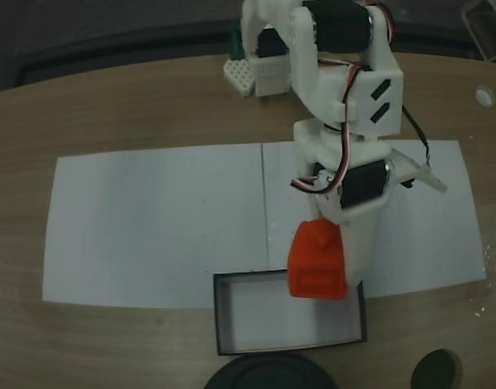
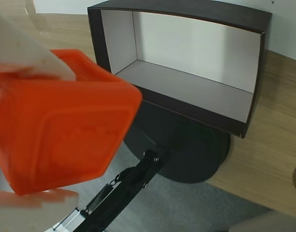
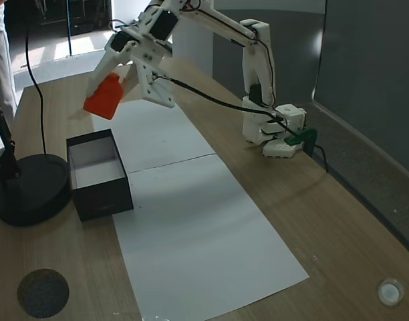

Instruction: Grab a orange square and put it in the box.

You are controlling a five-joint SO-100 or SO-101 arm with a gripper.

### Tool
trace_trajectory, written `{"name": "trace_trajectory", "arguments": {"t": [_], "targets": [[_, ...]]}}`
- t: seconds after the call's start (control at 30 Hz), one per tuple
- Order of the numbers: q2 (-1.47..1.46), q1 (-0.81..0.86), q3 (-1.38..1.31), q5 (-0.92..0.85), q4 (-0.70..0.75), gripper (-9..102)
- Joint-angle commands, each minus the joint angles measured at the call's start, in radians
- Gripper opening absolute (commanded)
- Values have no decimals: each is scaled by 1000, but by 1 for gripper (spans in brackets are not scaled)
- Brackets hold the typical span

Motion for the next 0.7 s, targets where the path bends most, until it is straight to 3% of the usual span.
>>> {"name": "trace_trajectory", "arguments": {"t": [0.0,0.23,0.47,0.67], "targets": [[-92,18,-169,37,-3,6],[-275,11,-285,61,12,7],[-307,9,-288,101,81,38],[-287,-2,-308,101,140,37]]}}
